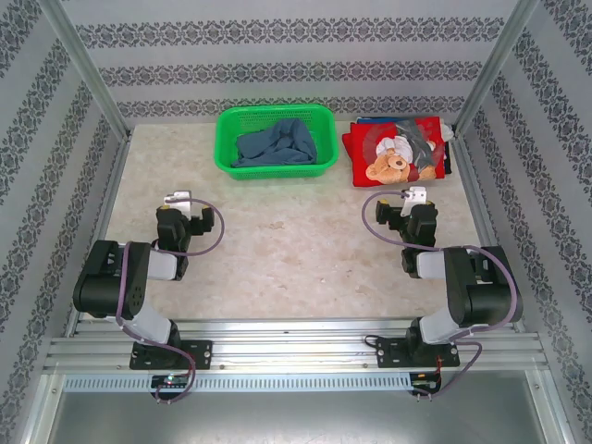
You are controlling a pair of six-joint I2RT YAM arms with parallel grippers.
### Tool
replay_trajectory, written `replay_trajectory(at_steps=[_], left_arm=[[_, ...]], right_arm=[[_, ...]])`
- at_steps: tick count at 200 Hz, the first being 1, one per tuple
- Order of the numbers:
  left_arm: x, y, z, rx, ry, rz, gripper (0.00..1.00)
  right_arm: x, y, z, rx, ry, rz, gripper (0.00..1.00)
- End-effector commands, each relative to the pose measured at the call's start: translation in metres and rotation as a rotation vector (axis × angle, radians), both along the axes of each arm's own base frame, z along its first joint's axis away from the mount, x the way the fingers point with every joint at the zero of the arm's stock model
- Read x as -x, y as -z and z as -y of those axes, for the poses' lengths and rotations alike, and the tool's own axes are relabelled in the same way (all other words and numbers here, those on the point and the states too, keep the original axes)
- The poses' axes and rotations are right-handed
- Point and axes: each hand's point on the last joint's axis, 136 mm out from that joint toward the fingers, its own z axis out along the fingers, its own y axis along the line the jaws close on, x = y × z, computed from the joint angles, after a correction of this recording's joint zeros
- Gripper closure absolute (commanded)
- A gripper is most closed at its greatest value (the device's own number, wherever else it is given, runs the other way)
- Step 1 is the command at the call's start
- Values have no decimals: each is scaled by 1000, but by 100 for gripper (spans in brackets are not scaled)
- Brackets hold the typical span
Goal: Fold and stack the t-shirts
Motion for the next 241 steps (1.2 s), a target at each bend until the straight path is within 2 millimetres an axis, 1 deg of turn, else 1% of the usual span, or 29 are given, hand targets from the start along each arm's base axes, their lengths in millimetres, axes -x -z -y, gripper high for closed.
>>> replay_trajectory(at_steps=[1, 151, 159, 163, 165, 174, 179, 181, 182, 184, 187, 192, 201, 204, 210, 220, 226, 227, 230, 234, 238, 241], left_arm=[[-3, -5, 0, -2, -4, 12, 0], [-3, -4, 0, -2, -3, 9, 0], [-3, -6, -1, -7, -4, 18, 0], [-2, -9, 0, -11, -1, 29, 0], [-2, -13, 1, -15, 4, 39, 0], [5, -32, 7, -64, -4, 48, 0], [9, -43, 11, -91, -17, 34, 0], [10, -51, 11, -96, -23, 37, 0], [11, -55, 12, -96, -27, 38, 0], [12, -59, 12, -97, -31, 31, 0], [14, -73, 13, -87, -36, 44, 0], [15, -88, 15, -63, -41, 52, 0], [18, -120, 16, 4, -57, 69, 0], [17, -130, 17, 27, -59, 73, 0], [18, -145, 20, 72, -59, 47, 0], [16, -164, 29, 139, -38, -7, 0], [14, -173, 37, 173, -12, -40, 0], [14, -172, 37, 176, -10, -51, 0], [13, -178, 42, 189, 6, -60, 0], [13, -177, 45, 203, 11, -93, 0], [11, -185, 48, 217, 15, -99, 0], [11, -184, 49, 223, 17, -121, 0]], right_arm=[[-5, -11, -1, -3, 4, 40, 2], [-4, -11, -1, -4, 6, 41, 2], [-5, -16, 2, -2, 31, 58, 2], [-4, -21, 4, 8, 51, 72, 2], [-3, -21, 5, 14, 60, 66, 2], [1, -37, 4, 46, 83, 65, 2], [5, -40, 1, 53, 87, 26, 2], [7, -40, 1, 52, 89, 7, 2], [6, -45, 0, 47, 89, 16, 2], [8, -47, -1, 40, 89, 1, 2], [10, -51, -3, 23, 88, -13, 2], [13, -60, -8, -8, 74, -25, 2], [21, -79, -18, -64, 51, -23, 2], [25, -87, -23, -80, 41, -16, 2], [31, -102, -35, -106, 3, -4, 2], [42, -123, -56, -132, -60, 2, 2], [47, -135, -69, -148, -97, -3, 2], [48, -138, -72, -151, -107, 1, 2], [51, -142, -80, -153, -131, -11, 2], [54, -146, -90, -153, -165, -27, 2], [57, -153, -99, -150, -193, -38, 2], [60, -155, -105, -144, -208, -54, 2]])
